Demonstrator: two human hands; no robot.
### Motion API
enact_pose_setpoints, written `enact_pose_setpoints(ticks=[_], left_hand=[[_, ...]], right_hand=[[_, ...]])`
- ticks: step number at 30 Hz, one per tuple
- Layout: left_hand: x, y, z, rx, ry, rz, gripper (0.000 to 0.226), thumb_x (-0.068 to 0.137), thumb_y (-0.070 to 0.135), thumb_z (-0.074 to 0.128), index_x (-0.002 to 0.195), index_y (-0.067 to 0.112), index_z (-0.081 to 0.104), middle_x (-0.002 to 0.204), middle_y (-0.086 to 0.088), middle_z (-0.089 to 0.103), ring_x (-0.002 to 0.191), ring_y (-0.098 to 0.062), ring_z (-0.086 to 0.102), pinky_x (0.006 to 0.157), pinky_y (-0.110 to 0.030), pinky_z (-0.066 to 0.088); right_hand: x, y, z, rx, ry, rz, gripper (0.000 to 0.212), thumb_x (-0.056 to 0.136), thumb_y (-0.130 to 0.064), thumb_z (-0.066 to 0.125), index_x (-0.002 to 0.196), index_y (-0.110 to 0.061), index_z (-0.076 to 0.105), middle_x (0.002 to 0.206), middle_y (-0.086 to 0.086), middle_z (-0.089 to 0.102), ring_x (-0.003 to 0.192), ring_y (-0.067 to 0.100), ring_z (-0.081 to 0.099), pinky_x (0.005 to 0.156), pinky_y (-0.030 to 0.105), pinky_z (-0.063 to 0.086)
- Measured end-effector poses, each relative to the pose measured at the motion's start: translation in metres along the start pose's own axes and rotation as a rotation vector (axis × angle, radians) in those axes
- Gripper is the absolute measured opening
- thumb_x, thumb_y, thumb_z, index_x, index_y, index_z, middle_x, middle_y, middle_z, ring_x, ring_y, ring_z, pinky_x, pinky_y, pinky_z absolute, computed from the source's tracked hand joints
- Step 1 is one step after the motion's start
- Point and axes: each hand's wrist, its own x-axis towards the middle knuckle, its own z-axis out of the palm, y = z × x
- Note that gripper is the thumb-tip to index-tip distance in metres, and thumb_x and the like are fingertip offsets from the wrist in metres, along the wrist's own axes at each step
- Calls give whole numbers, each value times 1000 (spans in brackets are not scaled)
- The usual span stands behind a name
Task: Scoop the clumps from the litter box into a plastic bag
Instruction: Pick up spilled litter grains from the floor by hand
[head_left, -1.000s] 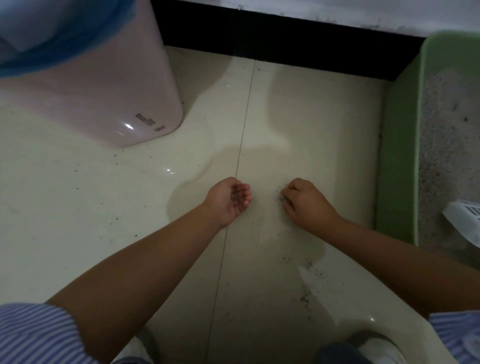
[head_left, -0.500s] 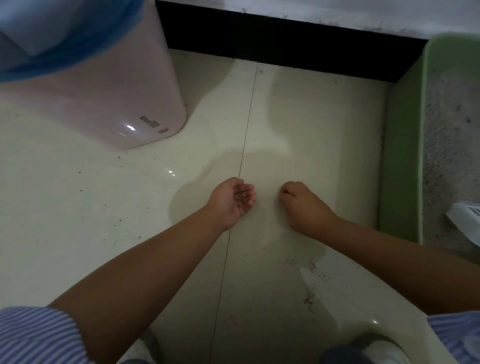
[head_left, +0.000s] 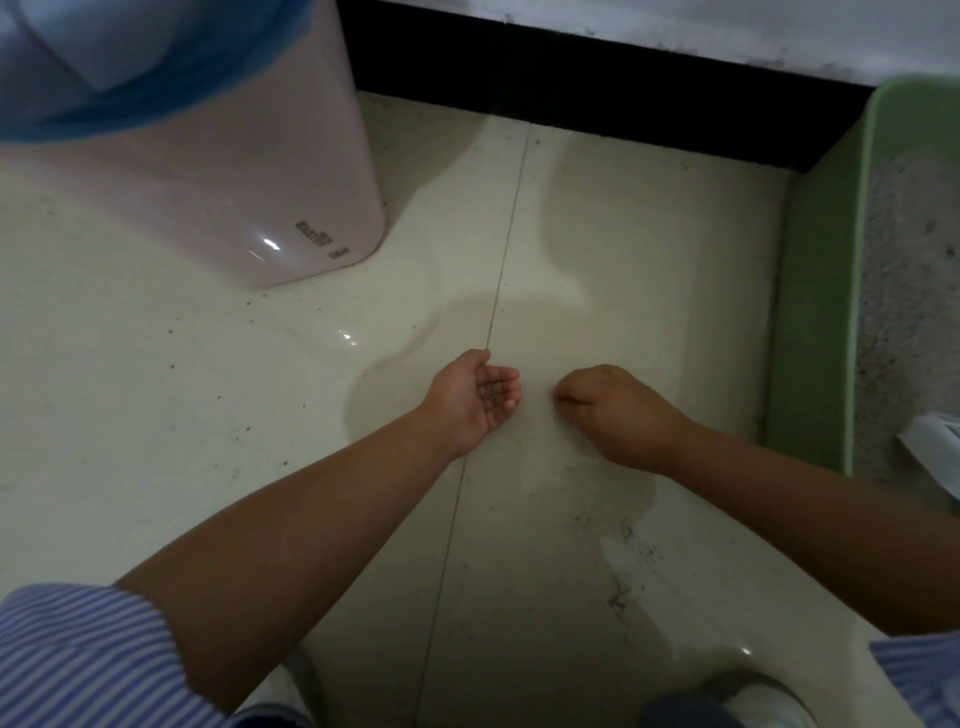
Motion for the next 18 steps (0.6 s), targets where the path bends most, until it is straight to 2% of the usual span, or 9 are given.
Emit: enact_pose_setpoints(ticks=[2,6,7,9,11,12,14,16,18], left_hand=[[0,0,0,1,-6,-3,47,100,27,32,67,0,53,34,-3,55,26,-8,52,32,-10,41],[0,0,-3,1,-8,-4,48,100,29,32,68,0,53,34,-2,55,26,-8,52,32,-10,41],[0,0,-4,1,-5,-4,47,100,28,32,68,0,53,34,-2,55,26,-8,52,32,-10,42],[-1,0,-5,-4,0,-2,47,100,28,33,68,0,54,35,-3,55,27,-8,52,32,-10,42],[-1,0,-7,-5,6,0,47,100,28,34,67,0,54,35,-3,55,27,-9,52,33,-10,42],[-1,0,-8,-1,7,-1,47,100,27,34,67,0,54,36,-3,55,27,-9,52,33,-10,42],[-2,-1,-8,3,8,-3,46,100,27,35,67,0,54,36,-3,55,27,-9,52,33,-10,42],[-2,-1,-7,8,6,-7,46,100,27,34,67,0,54,35,-3,55,27,-8,52,32,-10,42],[-2,-1,-6,12,-1,-12,46,100,27,34,67,0,53,34,-2,55,26,-8,51,32,-10,42]], right_hand=[[-5,5,1,6,-23,-28,27,97,-14,38,106,-2,61,107,12,63,103,27,55,89,20,27],[-13,9,-2,-57,-74,-36,28,97,-14,40,110,0,60,113,15,60,109,29,52,92,24,30],[-13,8,-5,-53,-52,14,30,97,-14,39,106,2,62,109,17,62,106,31,56,93,27,35],[-13,7,-7,-7,25,108,36,93,-14,39,86,3,70,89,20,68,85,34,66,81,31,45],[-14,8,-7,-28,63,126,24,77,-16,55,74,1,71,74,17,68,67,33,67,67,29,48],[-14,9,-6,-50,43,165,22,67,-19,65,72,2,70,71,17,67,64,34,66,62,29,51],[-13,6,-5,-14,-69,270,31,58,-19,80,74,4,69,71,21,65,65,38,63,59,37,53],[-10,1,-7,30,-146,321,30,59,-13,82,77,7,68,74,25,63,70,41,61,61,40,51],[-5,-1,-1,47,-101,244,23,57,-8,80,71,7,68,69,23,62,64,39,61,56,38,52]])
